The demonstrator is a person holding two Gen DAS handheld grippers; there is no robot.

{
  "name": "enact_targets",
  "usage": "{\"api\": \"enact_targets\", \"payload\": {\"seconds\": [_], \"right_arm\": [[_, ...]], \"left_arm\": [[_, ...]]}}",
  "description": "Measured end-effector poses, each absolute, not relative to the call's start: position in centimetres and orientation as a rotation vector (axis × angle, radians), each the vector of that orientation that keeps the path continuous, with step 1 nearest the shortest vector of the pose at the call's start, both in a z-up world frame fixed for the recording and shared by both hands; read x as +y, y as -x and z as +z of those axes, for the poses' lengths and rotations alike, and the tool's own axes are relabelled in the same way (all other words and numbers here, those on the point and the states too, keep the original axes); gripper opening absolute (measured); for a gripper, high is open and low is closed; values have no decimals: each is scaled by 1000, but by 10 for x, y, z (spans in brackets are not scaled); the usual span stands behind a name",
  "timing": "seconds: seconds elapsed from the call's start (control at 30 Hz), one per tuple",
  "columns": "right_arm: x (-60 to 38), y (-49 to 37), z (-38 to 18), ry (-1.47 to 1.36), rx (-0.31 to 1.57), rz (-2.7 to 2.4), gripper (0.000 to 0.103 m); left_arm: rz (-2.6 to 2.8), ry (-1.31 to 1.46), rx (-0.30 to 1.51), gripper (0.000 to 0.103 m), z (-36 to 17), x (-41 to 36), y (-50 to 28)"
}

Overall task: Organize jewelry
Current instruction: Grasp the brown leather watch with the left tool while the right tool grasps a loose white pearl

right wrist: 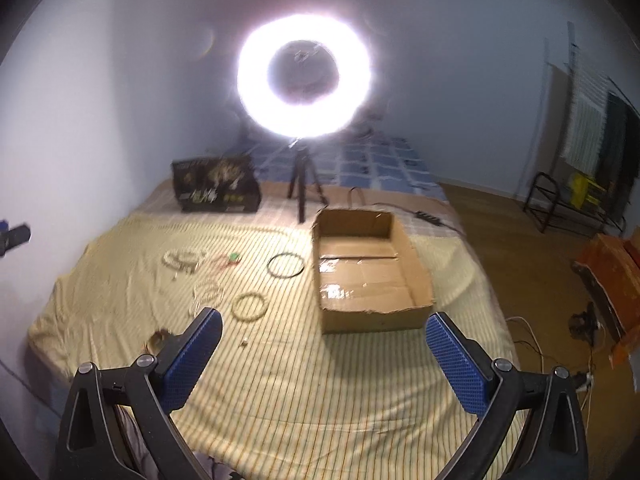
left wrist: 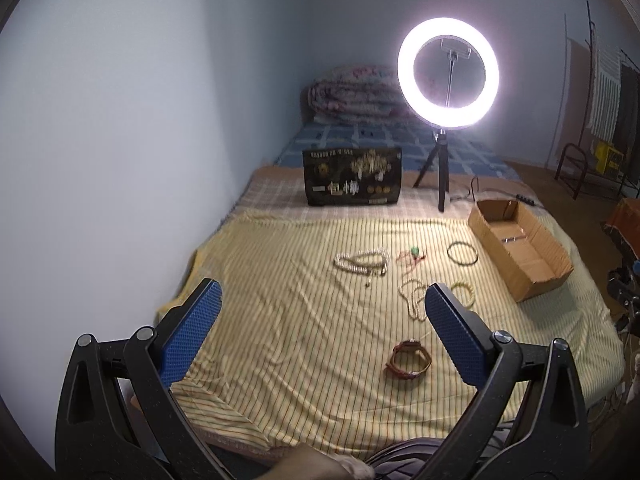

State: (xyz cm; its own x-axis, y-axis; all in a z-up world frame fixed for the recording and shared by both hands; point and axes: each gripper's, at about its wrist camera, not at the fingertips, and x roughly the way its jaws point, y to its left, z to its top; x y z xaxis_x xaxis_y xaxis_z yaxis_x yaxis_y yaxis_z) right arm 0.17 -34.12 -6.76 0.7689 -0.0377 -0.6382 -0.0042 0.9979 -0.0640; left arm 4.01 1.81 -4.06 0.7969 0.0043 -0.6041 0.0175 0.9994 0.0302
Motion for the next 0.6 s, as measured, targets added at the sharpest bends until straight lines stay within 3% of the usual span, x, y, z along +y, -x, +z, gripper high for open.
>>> {"api": "enact_targets", "payload": {"seconds": [0.27, 0.6], "right_arm": [[-314, -37, -120, 197, 848, 114, 94], [-296, -69, -175, 204, 981, 263, 65]], "left_arm": [[-95, -1, 788, 102, -86, 24, -64], [-246, 64, 1016, 70, -148, 11, -94]]}}
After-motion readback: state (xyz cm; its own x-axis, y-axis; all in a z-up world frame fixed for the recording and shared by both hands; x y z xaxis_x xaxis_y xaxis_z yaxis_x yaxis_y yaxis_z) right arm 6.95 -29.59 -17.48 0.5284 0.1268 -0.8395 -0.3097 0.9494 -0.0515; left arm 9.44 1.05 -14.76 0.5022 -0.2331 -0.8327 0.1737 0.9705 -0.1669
